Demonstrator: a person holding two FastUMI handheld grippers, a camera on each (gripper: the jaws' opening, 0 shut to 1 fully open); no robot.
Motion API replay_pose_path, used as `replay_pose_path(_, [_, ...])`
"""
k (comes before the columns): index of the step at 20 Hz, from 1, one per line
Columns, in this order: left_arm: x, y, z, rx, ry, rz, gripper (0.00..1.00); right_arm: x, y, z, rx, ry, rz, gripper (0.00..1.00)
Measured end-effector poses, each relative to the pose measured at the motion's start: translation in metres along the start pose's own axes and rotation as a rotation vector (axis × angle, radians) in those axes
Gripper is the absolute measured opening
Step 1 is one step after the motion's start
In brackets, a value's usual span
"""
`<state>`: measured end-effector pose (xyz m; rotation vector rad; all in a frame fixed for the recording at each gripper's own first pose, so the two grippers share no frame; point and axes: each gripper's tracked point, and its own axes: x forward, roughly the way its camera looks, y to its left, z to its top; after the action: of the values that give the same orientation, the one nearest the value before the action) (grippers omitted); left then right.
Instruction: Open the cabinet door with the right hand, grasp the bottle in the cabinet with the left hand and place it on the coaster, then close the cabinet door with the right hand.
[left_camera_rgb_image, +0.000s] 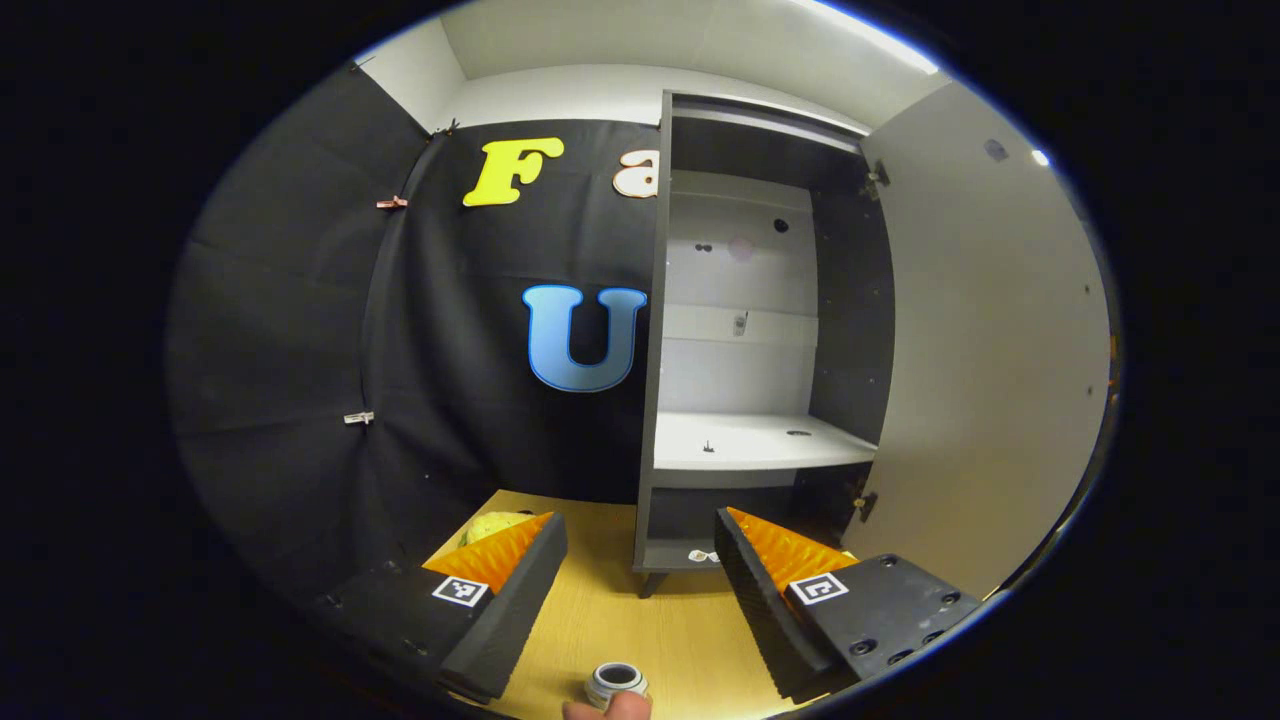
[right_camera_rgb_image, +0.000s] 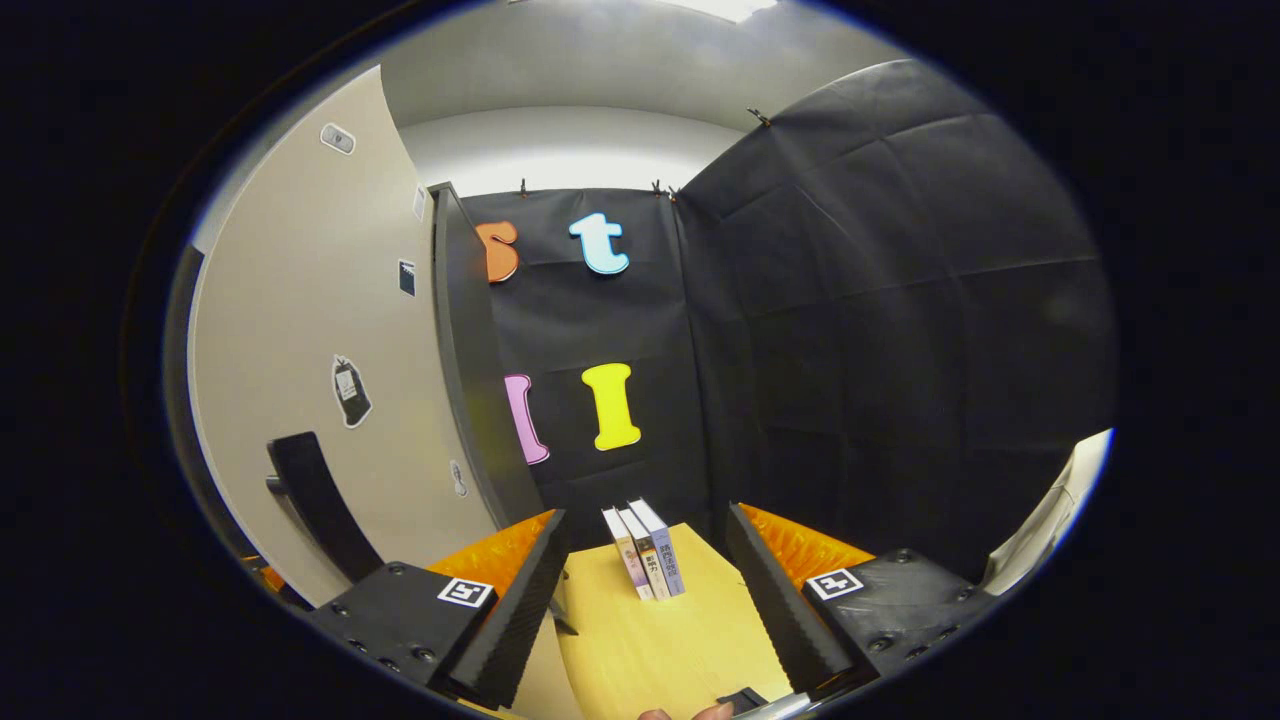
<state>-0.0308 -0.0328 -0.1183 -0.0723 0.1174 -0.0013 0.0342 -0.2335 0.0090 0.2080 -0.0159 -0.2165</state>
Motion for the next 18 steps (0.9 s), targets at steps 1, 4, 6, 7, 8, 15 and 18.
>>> replay_pose_path(1, [-0.002,0.000,0.008,-0.005,-0.007,0.007,0.93,-0.002,0.005,0.003,-0.002,-0.006,0.013,0.98])
replay_pose_path(4, [-0.006,-0.002,0.021,0.016,-0.017,0.020,0.93,-0.007,0.018,0.001,-0.019,-0.002,0.054,0.98])
replay_pose_path(6, [-0.010,-0.003,0.030,0.042,-0.033,0.026,0.94,-0.010,0.027,-0.002,-0.018,0.013,0.082,0.98])
replay_pose_path(7, [-0.011,-0.002,0.035,0.054,-0.041,0.033,0.94,-0.010,0.032,-0.002,-0.016,0.015,0.098,0.98])
replay_pose_path(8, [-0.013,-0.001,0.037,0.063,-0.046,0.037,0.94,-0.011,0.039,-0.003,-0.014,0.018,0.118,0.98])
replay_pose_path(15, [-0.023,0.007,0.039,0.073,-0.045,0.042,0.93,-0.023,0.081,-0.015,-0.042,0.042,0.185,0.96])
replay_pose_path(18, [-0.026,0.014,0.040,0.064,-0.047,0.041,0.93,-0.032,0.117,-0.026,-0.050,0.069,0.203,0.96])
